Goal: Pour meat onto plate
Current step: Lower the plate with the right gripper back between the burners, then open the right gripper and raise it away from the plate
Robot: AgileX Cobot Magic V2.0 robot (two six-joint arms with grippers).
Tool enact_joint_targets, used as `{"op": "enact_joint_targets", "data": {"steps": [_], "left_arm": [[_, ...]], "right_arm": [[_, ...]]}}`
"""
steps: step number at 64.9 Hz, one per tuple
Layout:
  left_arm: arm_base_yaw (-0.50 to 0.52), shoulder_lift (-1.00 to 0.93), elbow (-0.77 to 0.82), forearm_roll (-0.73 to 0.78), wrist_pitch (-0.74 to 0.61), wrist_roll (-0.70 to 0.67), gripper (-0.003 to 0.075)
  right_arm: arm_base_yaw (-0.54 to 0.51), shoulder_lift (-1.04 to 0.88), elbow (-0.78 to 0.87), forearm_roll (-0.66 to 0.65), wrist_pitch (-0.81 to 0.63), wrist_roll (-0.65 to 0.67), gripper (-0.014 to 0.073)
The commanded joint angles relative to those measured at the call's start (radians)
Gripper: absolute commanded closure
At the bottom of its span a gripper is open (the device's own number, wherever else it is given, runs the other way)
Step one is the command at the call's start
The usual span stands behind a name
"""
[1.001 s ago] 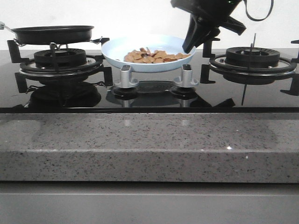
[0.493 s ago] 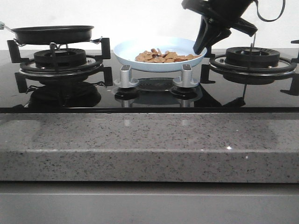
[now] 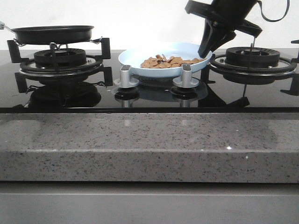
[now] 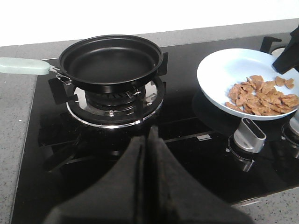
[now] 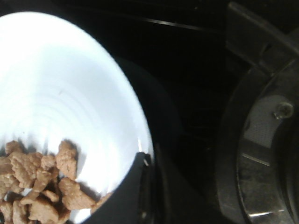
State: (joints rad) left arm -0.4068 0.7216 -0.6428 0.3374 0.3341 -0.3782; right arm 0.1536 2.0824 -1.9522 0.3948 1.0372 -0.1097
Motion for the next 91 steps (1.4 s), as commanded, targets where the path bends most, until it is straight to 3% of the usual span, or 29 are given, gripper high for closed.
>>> {"op": "enact_joint_targets", "data": {"steps": [1,17,46,59,66,70,91], "left_arm": [[-0.007,0.002,-0.025,0.005,-0.076,-0.009,0.0741],[-0.007,0.002,-0.025,0.004,-0.076,-0.009,0.0741],[-0.007,0.002,-0.025,0.004,-0.076,-0.009,0.0741],[-0.007,0.002,-0.025,0.004,-0.076,-0.009,0.0741],[-0.007,0.002,-0.025,0.004,-0.076,-0.009,0.0741],[-0.007,0.002,-0.025,0.004,-0.076,-0.009,0.0741],[-0.007,0.002,-0.025,0.002,-0.076,-0.009,0.0741]], "right_arm": [[-0.002,-0.055,-0.036,0.021,0.011,-0.004,0.0654],[-0.002,-0.038,-0.036,0.021,0.024,-0.004,0.0621],[-0.012,-0.038,-0.081,0.012,0.059,-0.004,0.0344],[-0.018,-0.039,-0.196,-0.008,0.18,-0.003,0.0387],[-0.018,-0.04,-0.22,-0.008,0.263,-0.003,0.0533],[-0.018,-0.046,-0.22,-0.014,0.271,-0.003,0.0664],[-0.018,-0.108,-0.216,-0.057,0.246,-0.003,0.0654]]}}
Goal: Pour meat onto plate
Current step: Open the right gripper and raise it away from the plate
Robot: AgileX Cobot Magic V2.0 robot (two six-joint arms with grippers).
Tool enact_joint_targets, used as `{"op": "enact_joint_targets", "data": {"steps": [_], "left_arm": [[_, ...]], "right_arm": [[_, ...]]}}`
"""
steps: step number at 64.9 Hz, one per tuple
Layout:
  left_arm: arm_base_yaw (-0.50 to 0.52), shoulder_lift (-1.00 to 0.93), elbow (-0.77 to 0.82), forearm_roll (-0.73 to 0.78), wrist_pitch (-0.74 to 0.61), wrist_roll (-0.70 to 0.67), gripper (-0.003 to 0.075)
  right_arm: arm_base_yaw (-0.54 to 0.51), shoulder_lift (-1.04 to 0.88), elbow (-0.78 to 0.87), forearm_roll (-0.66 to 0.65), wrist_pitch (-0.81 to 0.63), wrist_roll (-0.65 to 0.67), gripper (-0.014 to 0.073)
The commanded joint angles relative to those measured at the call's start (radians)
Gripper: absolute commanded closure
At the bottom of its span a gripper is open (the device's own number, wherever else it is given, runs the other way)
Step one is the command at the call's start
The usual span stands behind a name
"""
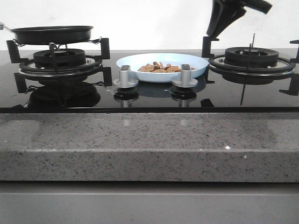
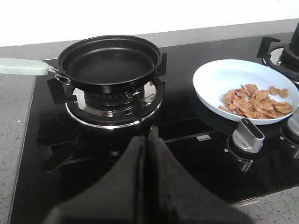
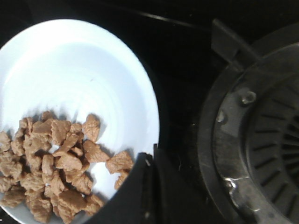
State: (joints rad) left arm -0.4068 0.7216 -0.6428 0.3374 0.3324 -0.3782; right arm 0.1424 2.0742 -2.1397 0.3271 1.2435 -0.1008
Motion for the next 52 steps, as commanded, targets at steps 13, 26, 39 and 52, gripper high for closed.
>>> {"op": "enact_joint_targets", "data": {"steps": [13,26,39,52], "left_arm": [[-0.007,0.002,-0.025,0.002,-0.074,-0.009,0.0741],[-0.007,0.002,-0.025,0.002,-0.074,-0.009,0.0741],[-0.007,0.002,-0.025,0.002,-0.074,-0.009,0.0741],[-0.007,0.002,-0.025,0.002,-0.074,-0.009,0.0741]], "right_arm": [[-0.006,-0.217,0.033,0.011,-0.02,-0.031,0.0654],[-0.006,-0.447,0.332,0.011,-0.197,-0.088,0.0654],[-0.006,-0.74,0.725,0.011,-0.465,-0.139,0.0654],[-0.006,-0.997,1.051,0.011,-0.656,-0.139,0.0654]]}}
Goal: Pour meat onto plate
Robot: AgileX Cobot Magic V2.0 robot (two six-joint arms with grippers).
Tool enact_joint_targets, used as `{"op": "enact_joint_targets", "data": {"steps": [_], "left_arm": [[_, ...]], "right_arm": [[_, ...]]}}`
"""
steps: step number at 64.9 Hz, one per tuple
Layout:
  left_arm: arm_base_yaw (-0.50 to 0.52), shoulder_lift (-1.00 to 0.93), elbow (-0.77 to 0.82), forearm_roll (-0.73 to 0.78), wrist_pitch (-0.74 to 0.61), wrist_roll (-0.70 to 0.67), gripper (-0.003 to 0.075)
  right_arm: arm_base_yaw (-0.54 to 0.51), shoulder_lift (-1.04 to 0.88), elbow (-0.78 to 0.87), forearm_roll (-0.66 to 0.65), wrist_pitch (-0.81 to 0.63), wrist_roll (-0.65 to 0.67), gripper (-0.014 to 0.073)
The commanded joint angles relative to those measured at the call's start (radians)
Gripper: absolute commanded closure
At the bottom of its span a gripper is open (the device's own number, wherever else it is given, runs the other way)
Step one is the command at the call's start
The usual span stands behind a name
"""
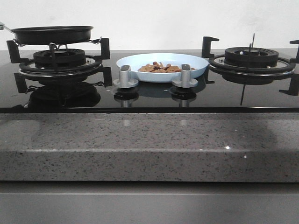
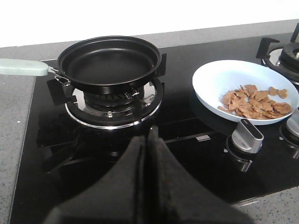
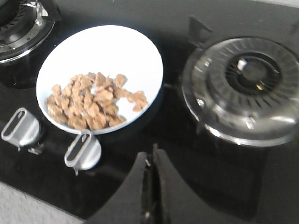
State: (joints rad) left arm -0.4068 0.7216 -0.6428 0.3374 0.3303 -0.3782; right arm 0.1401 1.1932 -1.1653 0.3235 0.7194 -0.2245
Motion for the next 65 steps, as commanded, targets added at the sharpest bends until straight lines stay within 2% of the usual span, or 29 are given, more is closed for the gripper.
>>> {"op": "enact_joint_targets", "data": {"steps": [1,18,31,42,65], "left_arm": [[-0.007,0.002,-0.025,0.002,-0.072,-0.009,0.0741],[-0.007,0.002,-0.025,0.002,-0.072,-0.009,0.0741],[-0.007,0.002,-0.025,0.002,-0.072,-0.009,0.0741],[-0.007,0.002,-0.025,0.002,-0.072,-0.009,0.0741],[-0.007,0.002,-0.025,0.002,-0.072,-0.009,0.0741]], "right_arm": [[-0.004,-0.132,0.105,0.014,-0.141,-0.015,0.0654],[-0.003,-0.444,0.419,0.013,-0.29,-0.015,0.0654],[-0.003,-0.647,0.59,0.007,-0.352,-0.015,0.0654],[-0.003,-0.719,0.631,0.007,-0.368,-0.015,0.0654],[-0.003,-0.723,0.631,0.008,-0.374,-0.015,0.0654]]}}
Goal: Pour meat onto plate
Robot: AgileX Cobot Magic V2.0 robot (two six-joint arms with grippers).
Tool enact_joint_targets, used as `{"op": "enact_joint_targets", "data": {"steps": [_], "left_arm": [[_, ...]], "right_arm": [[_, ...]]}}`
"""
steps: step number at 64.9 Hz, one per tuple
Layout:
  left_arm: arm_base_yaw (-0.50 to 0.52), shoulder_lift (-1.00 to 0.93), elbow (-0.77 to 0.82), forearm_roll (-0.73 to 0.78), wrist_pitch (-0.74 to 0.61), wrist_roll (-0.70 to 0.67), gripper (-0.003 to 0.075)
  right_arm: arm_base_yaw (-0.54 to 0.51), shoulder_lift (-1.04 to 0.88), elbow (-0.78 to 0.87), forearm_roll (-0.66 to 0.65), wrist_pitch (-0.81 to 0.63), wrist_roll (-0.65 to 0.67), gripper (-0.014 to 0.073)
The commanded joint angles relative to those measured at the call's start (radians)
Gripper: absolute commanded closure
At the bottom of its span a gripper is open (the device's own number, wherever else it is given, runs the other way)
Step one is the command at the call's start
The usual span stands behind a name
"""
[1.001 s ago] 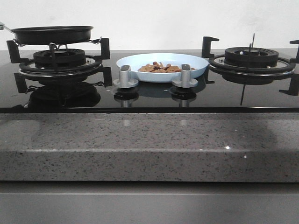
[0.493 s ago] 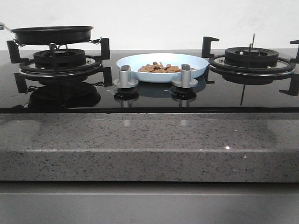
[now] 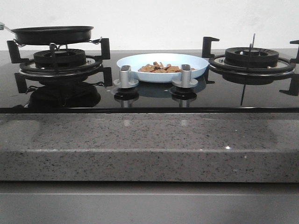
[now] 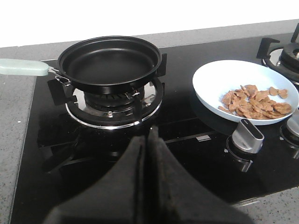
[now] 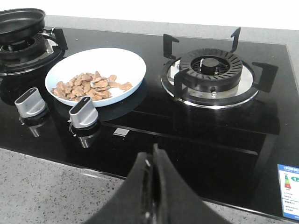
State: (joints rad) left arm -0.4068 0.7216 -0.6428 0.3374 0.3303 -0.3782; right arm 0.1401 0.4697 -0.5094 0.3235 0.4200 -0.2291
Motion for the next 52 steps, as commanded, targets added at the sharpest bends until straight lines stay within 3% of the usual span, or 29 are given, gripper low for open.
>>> {"op": "enact_joint_targets", "data": {"steps": [1,26,41,52], "left_arm": [[-0.007,0.002,-0.025,0.002,-0.072,-0.009,0.0741],[-0.007,0.002,-0.025,0.002,-0.072,-0.006,0.0741],[-0.005,-0.01,-0.025,-0.217,-0.094,0.265,0.0741],[-0.005,-0.027,-0.004,-0.274,-0.124,0.327,0.0741]], "right_arm": [[-0.003,0.0,-0.025,0.008,-0.075,-0.011,0.0654],[-0.003,0.0,-0.025,0.008,-0.075,-0.011,0.0654],[-0.003,0.0,-0.025,0.008,-0.075,-0.011,0.0654],[-0.003,0.0,-0.025,0.008,-0.075,-0.011,0.0654]]}}
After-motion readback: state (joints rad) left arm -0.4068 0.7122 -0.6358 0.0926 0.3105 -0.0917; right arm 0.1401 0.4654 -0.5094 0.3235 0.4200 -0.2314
